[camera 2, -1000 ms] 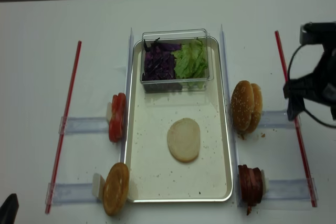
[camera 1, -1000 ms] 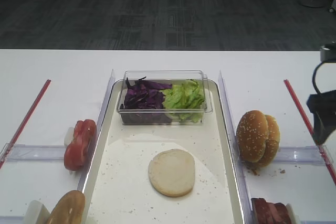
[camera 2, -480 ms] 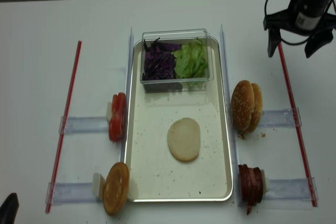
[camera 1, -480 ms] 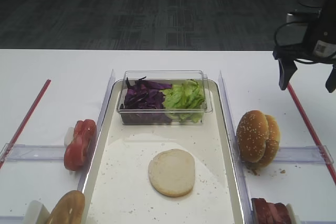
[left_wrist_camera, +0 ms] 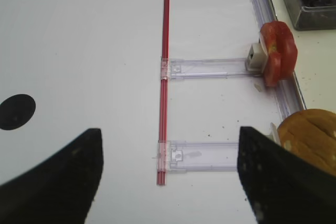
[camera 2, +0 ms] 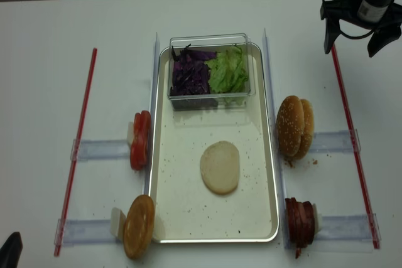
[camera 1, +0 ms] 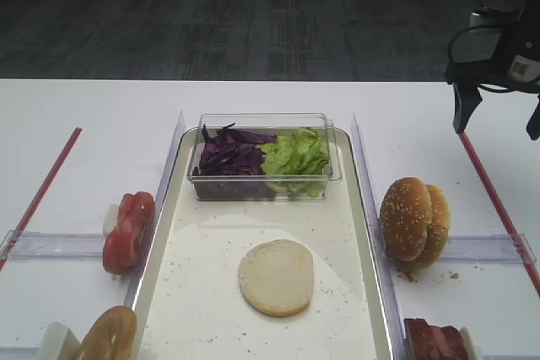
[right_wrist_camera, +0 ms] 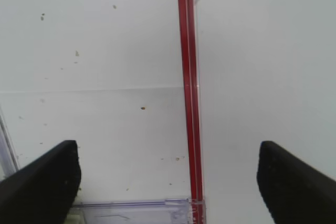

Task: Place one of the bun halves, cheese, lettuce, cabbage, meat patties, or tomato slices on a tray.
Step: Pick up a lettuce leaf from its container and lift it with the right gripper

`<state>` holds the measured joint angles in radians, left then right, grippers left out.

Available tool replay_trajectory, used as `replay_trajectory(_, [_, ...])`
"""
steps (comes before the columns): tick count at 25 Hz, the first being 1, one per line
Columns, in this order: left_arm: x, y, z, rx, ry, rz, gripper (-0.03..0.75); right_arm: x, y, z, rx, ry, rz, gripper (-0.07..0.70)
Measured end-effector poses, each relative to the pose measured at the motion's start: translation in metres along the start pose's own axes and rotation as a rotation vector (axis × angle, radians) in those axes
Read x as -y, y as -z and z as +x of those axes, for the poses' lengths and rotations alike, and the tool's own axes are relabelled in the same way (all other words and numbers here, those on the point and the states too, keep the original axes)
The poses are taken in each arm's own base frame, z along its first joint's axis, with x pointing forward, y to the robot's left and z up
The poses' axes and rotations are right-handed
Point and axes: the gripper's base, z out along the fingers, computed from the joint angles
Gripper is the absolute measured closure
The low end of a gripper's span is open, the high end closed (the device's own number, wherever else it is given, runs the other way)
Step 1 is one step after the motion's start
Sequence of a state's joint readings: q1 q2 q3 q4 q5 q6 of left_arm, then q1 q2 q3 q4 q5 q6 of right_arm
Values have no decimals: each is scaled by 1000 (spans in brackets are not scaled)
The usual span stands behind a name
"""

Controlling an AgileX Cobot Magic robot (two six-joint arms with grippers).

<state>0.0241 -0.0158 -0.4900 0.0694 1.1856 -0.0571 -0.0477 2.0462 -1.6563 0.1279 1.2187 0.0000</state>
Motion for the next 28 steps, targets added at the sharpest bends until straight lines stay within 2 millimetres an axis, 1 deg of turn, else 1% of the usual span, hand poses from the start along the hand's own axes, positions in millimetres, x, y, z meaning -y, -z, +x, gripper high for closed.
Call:
replay_trajectory(3, [0, 0, 0, 0, 0, 0, 224, -5, 0, 0, -1, 6, -24, -60])
replay_trajectory(6, [0, 0, 0, 0, 0, 0, 224, -19, -1, 1, 2, 38, -31, -60])
replay_trajectory(13, [0, 0, 0, 0, 0, 0, 224, -79, -8, 6, 49, 177, -52, -60])
replay_trajectory(20, [0, 0, 0, 0, 0, 0, 224, -141, -14, 24, 66, 313, -86, -60])
replay_trajectory(23, [0, 0, 0, 0, 0, 0, 224, -164, -16, 32, 82, 353, -109, -60])
replay_trajectory(28, [0, 0, 0, 0, 0, 0, 224, -195, -18, 44, 111, 422, -149, -60])
